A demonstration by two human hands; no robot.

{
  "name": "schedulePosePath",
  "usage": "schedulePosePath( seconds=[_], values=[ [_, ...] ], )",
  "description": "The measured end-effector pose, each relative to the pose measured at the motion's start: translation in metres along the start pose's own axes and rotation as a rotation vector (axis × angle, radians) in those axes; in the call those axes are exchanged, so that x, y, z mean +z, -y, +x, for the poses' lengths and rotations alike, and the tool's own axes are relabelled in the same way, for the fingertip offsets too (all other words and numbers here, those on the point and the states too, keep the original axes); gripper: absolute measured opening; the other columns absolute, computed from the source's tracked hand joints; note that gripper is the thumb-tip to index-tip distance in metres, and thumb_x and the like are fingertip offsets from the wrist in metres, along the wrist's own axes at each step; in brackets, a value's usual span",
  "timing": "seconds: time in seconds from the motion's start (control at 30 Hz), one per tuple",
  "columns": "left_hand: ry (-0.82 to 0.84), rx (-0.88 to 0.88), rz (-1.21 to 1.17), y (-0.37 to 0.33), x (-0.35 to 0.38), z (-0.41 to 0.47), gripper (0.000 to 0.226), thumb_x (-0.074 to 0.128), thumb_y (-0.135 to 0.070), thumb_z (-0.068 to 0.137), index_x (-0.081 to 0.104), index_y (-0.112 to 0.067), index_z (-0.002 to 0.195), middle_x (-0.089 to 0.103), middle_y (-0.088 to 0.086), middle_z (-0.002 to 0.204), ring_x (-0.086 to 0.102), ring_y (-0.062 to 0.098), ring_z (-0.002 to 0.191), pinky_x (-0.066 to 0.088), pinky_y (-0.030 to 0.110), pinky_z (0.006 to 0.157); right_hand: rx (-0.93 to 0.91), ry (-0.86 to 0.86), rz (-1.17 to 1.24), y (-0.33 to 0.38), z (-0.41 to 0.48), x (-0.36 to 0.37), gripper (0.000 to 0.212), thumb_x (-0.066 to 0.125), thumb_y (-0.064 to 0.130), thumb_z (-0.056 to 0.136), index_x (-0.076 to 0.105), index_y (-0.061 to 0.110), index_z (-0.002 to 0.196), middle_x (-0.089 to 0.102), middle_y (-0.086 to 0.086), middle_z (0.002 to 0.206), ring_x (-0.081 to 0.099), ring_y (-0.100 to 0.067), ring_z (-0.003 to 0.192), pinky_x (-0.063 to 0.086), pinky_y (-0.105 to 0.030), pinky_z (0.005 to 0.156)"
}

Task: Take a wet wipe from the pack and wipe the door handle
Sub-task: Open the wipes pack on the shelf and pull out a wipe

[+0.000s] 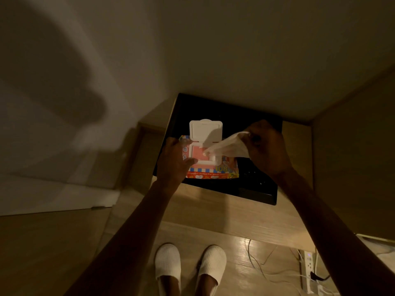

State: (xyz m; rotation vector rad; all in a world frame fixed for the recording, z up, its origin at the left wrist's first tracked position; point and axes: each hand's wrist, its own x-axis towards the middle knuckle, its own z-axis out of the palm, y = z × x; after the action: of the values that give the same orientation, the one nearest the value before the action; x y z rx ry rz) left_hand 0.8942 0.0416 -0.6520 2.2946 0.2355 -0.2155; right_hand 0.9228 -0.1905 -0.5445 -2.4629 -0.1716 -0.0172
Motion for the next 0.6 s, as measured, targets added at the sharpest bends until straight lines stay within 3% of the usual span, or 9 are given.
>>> schedulePosePath(
  seconds=[0.1, 0.17, 0.23, 0.43, 0.53, 0.6],
  values=[
    [-0.019, 0.011, 0.038, -0.003, -0.001, -0.002, 0.057, 0.077, -0.035, 0.075, 0.051, -0.032, 0.126, 0.055, 0.006, 0.126, 0.060, 0.023, 0.110, 0.059, 0.042, 0.080, 0.047, -0.092, 0.168, 0.014, 0.004, -0.009, 0.019, 0.056, 0.027, 0.097, 0.064, 0.014, 0.084, 0.063, -0.002, 0.082, 0.061, -0.008, 0.075, 0.047, -0.020, 0.062],
    [-0.018, 0.008, 0.056, -0.006, -0.003, -0.003, 0.056, 0.077, -0.036, 0.076, 0.051, -0.032, 0.126, 0.055, 0.005, 0.125, 0.060, 0.022, 0.110, 0.059, 0.041, 0.080, 0.089, -0.115, 0.273, 0.023, 0.008, -0.015, 0.025, 0.053, 0.026, 0.099, 0.060, 0.022, 0.075, 0.058, 0.008, 0.068, 0.055, 0.003, 0.063, 0.041, -0.014, 0.055],
    [-0.017, -0.005, 0.076, -0.010, -0.005, -0.005, 0.056, 0.076, -0.033, 0.078, 0.052, -0.030, 0.128, 0.052, 0.006, 0.126, 0.059, 0.022, 0.111, 0.059, 0.039, 0.082, 0.094, -0.128, 0.348, 0.034, 0.011, -0.023, 0.031, 0.052, 0.026, 0.100, 0.056, 0.016, 0.070, 0.050, 0.010, 0.062, 0.048, 0.004, 0.058, 0.037, -0.017, 0.056],
    [-0.006, 0.013, 0.154, -0.020, -0.013, -0.009, 0.058, 0.076, -0.027, 0.078, 0.054, -0.027, 0.131, 0.049, 0.005, 0.128, 0.052, 0.022, 0.116, 0.050, 0.035, 0.091, 0.074, -0.195, 0.403, 0.062, 0.023, -0.058, 0.034, 0.050, 0.030, 0.100, 0.060, 0.002, 0.083, 0.058, -0.019, 0.073, 0.051, -0.010, 0.067, 0.040, -0.030, 0.059],
    [0.076, 0.072, 0.214, -0.027, -0.021, -0.015, 0.063, 0.076, -0.034, 0.075, 0.051, -0.026, 0.133, 0.051, 0.004, 0.130, 0.050, 0.024, 0.121, 0.050, 0.038, 0.092, 0.133, -0.087, 0.454, 0.076, 0.027, -0.070, 0.023, 0.058, 0.022, 0.096, 0.066, 0.001, 0.091, 0.067, -0.016, 0.079, 0.059, -0.011, 0.070, 0.046, -0.030, 0.061],
    [0.106, 0.049, 0.125, -0.040, -0.040, -0.025, 0.055, 0.075, -0.032, 0.077, 0.057, -0.022, 0.128, 0.057, 0.006, 0.126, 0.055, 0.025, 0.117, 0.051, 0.037, 0.090, 0.191, 0.042, 0.526, 0.089, 0.026, -0.082, 0.014, 0.063, 0.016, 0.093, 0.067, 0.003, 0.096, 0.071, -0.012, 0.083, 0.065, -0.014, 0.072, 0.051, -0.033, 0.064]
  ],
)
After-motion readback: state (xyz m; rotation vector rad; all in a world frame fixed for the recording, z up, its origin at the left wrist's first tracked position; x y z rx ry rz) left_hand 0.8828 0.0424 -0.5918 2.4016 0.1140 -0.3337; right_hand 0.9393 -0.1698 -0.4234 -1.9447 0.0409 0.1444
